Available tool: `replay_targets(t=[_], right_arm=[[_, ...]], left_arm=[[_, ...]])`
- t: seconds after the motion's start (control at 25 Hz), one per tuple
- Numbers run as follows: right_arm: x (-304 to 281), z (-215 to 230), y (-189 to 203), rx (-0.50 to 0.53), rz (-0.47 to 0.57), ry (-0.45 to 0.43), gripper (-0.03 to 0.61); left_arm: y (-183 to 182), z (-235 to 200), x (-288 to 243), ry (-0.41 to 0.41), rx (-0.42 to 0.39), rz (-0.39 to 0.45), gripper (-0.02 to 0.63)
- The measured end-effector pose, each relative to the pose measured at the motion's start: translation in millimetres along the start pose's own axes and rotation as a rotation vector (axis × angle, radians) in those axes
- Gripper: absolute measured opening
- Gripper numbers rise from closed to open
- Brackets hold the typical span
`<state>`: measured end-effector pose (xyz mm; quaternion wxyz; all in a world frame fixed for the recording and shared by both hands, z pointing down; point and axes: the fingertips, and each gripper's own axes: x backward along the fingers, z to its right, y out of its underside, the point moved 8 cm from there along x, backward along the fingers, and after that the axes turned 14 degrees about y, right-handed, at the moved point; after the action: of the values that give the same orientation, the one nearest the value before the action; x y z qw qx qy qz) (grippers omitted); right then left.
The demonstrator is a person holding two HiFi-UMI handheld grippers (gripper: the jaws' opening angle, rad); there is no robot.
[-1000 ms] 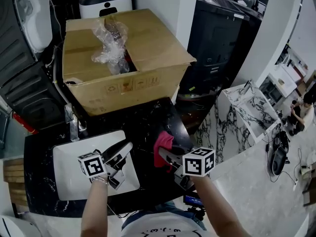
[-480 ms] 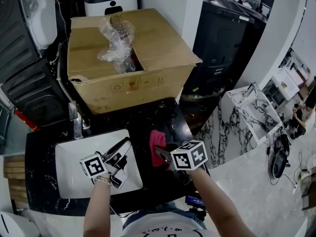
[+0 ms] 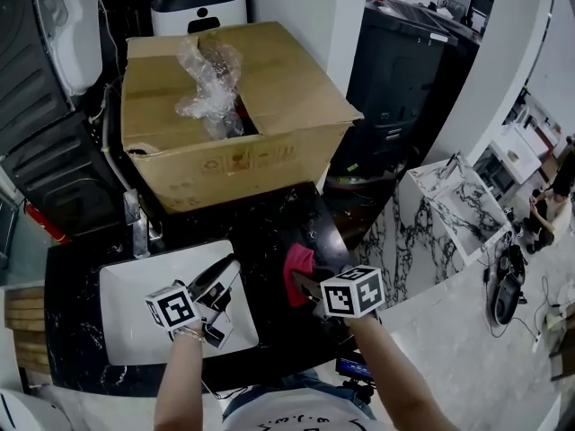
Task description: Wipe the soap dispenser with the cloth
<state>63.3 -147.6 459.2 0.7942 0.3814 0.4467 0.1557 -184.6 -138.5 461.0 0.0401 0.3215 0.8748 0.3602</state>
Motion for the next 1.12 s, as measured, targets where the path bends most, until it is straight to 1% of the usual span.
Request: replay_targets(t=[0.12, 0.2, 0.28, 0.4, 0.48, 0.56, 0.64, 0.72, 0.8, 0.88, 0.92, 0.96, 1.0, 1.12], right_arm=[[-1, -12, -21, -0.028, 0.099, -0.064, 0.049], [-8, -21, -35, -0.026, 0.14, -0.09, 0.049], [-20, -28, -45, -0.003, 0.144, -0.101, 0.049], [-35, -28, -49, 0.04, 0.111, -0.099, 0.049], [-39, -19, -48, 0.014, 0.105, -0.096, 0.049], [-41, -5, -42, -0.015, 0.09, -0.048, 0.049], [-43, 7, -32, -0.015, 0.06, 0.017, 0.049], [-42, 16, -23, -0.007, 0.025, 0.064, 0.049], [-41, 21, -15, 0.039, -0.027, 0.115, 0.049], [-37, 23, -9, 0.099, -0.073, 0.166, 0.049], [-33, 23, -7, 0.105, -0.073, 0.181, 0.049], [-26, 24, -8, 0.087, -0.051, 0.184, 0.049], [-18, 25, -11, 0.05, -0.014, 0.174, 0.049], [9, 26, -26, -0.063, 0.113, 0.122, 0.049]], left_arm=[[-2, 7, -5, -0.013, -0.023, -0.009, 0.166], [0, 8, -7, -0.015, -0.031, -0.013, 0.166], [1, 8, -8, -0.012, -0.034, -0.013, 0.166], [3, 8, -8, -0.011, -0.028, -0.015, 0.166], [3, 7, -7, -0.011, -0.027, -0.017, 0.167], [1, 8, -6, -0.021, -0.037, -0.021, 0.167], [0, 10, -7, -0.037, -0.054, -0.02, 0.167], [0, 11, -8, -0.035, -0.062, -0.022, 0.166], [2, 12, -11, -0.03, -0.065, -0.026, 0.166], [3, 14, -13, -0.044, -0.085, -0.029, 0.166], [4, 17, -15, -0.055, -0.106, -0.033, 0.166], [5, 20, -18, -0.067, -0.14, -0.042, 0.166], [7, 24, -23, -0.079, -0.19, -0.059, 0.167], [16, 38, -44, -0.115, -0.401, -0.131, 0.169]])
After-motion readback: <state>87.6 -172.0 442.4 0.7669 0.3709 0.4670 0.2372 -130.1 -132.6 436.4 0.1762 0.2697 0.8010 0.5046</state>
